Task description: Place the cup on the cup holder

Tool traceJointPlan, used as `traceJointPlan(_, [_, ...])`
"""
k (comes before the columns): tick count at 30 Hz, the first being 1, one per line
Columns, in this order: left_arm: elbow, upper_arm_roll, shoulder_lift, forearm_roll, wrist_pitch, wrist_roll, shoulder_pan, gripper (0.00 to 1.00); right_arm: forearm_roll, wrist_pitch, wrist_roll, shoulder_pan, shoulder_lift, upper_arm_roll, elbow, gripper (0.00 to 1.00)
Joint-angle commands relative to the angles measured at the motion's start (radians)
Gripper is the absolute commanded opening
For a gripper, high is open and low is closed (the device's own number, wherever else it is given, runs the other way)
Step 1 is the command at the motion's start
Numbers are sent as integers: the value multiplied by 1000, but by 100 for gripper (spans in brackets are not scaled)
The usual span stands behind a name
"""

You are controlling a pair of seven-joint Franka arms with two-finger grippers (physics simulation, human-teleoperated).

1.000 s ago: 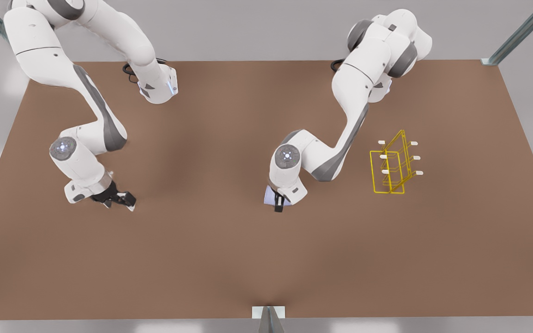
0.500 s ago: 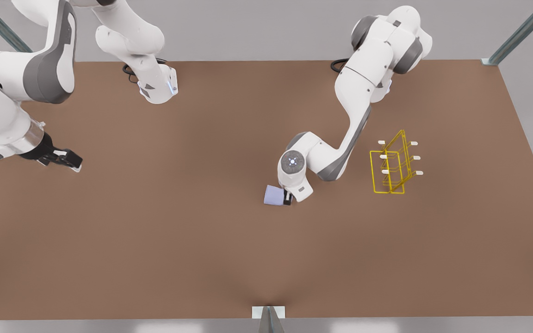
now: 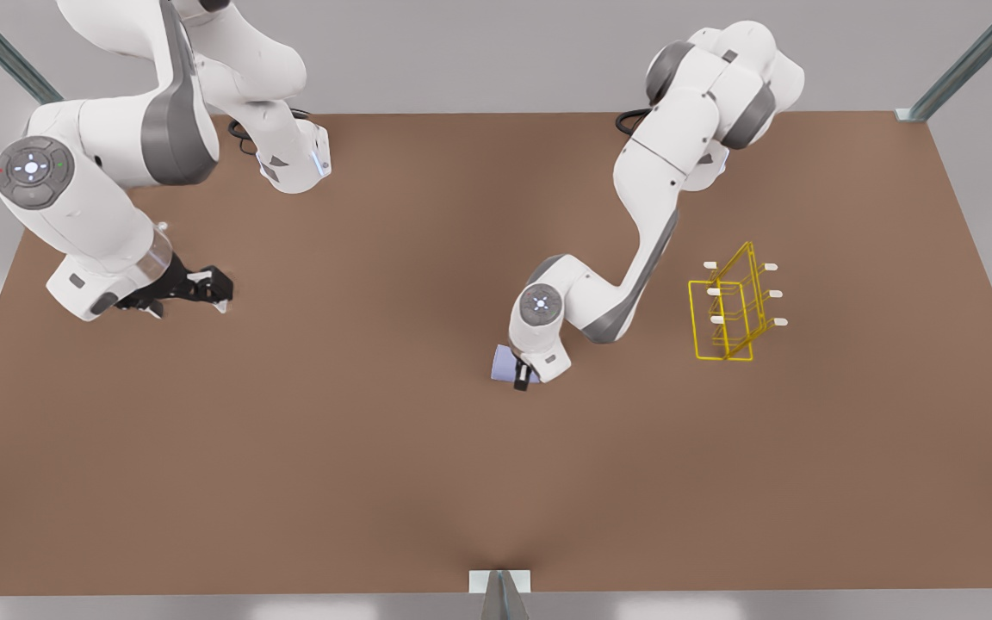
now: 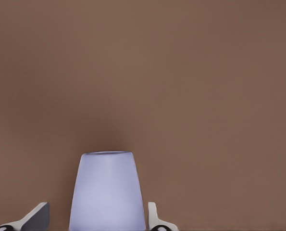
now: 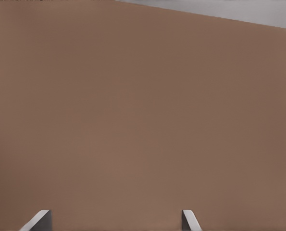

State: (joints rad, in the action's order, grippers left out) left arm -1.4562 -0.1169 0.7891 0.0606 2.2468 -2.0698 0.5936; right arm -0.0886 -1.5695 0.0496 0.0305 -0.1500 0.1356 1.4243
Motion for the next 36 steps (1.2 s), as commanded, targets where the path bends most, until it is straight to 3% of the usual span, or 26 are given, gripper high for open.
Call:
traceJointPlan(1, [0,-1,4,1,39,27,6,100,-11,-50,-62,-4,-2,-1,4,100])
traceJointPlan(27, [2,-1,70,5,45,33,25,100,0,-207,-51,-17,-48,2,19,100])
traceJointPlan(28, [2,-1,68,4,43,36,25,99,1,-205,-51,-20,-49,2,24,100])
traceJointPlan(29, [2,-1,65,4,43,36,25,79,1,-204,-50,-20,-48,2,24,100])
traceJointPlan(30, [5,-1,64,2,42,36,25,72,1,-204,-50,-21,-48,2,24,100])
traceJointPlan(36, [46,-3,22,4,-62,85,17,73,4,-205,-51,-32,-51,-1,16,100])
